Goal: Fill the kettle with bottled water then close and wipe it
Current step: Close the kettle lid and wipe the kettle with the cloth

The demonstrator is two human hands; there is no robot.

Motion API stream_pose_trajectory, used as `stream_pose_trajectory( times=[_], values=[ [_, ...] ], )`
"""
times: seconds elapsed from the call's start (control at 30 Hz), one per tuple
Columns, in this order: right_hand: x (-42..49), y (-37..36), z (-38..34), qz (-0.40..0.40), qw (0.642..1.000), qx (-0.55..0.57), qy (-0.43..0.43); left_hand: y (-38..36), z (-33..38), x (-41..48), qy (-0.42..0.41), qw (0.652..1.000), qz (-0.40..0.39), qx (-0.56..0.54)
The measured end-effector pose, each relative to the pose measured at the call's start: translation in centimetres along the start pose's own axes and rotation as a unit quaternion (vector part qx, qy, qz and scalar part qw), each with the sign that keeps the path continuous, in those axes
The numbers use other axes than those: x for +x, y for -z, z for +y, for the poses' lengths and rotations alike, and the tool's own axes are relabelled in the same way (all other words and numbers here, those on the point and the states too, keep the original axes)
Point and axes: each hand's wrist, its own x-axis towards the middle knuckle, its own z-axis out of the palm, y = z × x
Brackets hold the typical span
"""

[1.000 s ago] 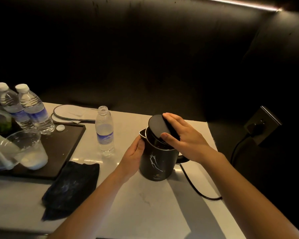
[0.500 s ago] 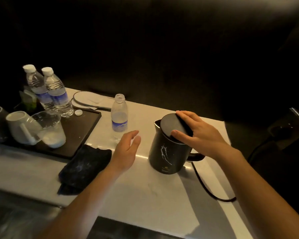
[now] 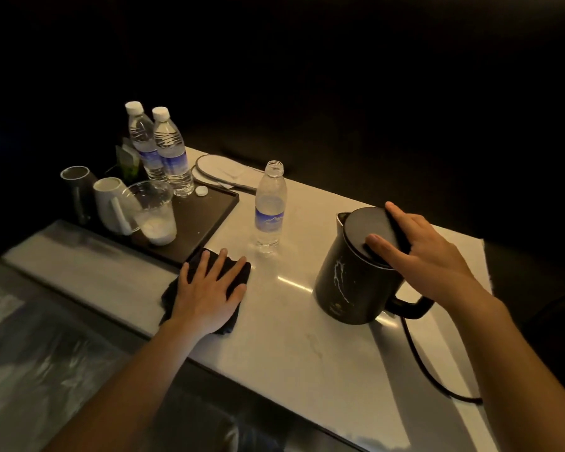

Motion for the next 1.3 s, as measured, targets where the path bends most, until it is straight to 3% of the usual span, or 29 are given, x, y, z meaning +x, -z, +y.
stream_pose_trajectory(
  times=[0.23, 0.43, 0.53, 0.6, 0.7, 0.77, 0.8, 0.87, 0.93, 1.0, 1.13, 1.3],
  values=[
    [-0.1, -0.4, 0.2, 0.021, 1.000, 0.007, -0.003, -0.2, 1.5, -1.6, 0.050, 0.998, 0.032, -0.020],
    [-0.2, -0.7, 0.1, 0.035, 0.999, 0.021, -0.001, 0.5, 3.6, -3.5, 0.089, 0.956, 0.165, -0.225],
    [-0.2, -0.7, 0.3, 0.039, 0.999, 0.023, 0.000, 2.2, 7.2, -5.1, 0.115, 0.866, 0.213, -0.438],
    [-0.2, -0.6, 0.6, 0.043, 0.999, 0.020, -0.001, 3.8, 11.0, -6.0, 0.081, 0.793, 0.215, -0.564],
    [-0.2, -0.5, 0.8, 0.051, 0.998, 0.022, -0.005, 5.6, 16.8, -6.1, 0.033, 0.694, 0.203, -0.690],
    [-0.3, -0.6, 0.4, 0.052, 0.998, 0.022, -0.002, 6.1, 20.5, -6.1, -0.020, 0.661, 0.208, -0.720],
    [-0.4, -0.7, 0.1, 0.051, 0.999, 0.019, 0.002, 5.9, 22.3, -6.0, -0.053, 0.666, 0.223, -0.710],
    [-0.4, -0.8, -0.3, 0.054, 0.998, 0.017, 0.011, 4.8, 25.7, -5.3, -0.083, 0.732, 0.278, -0.616],
    [-0.4, -0.8, -0.2, 0.062, 0.998, 0.015, 0.014, 3.5, 28.0, -3.9, -0.039, 0.808, 0.318, -0.493],
    [-0.2, -0.8, 0.1, 0.074, 0.997, 0.019, 0.013, 2.7, 28.7, -2.5, -0.004, 0.829, 0.352, -0.434],
    [0.1, -1.3, 0.4, 0.094, 0.995, 0.027, 0.007, 0.6, 27.5, -0.3, 0.012, 0.808, 0.380, -0.451],
    [0.0, -1.6, 0.4, 0.095, 0.995, 0.025, 0.005, -1.2, 24.4, 0.8, 0.038, 0.736, 0.251, -0.628]
  ],
)
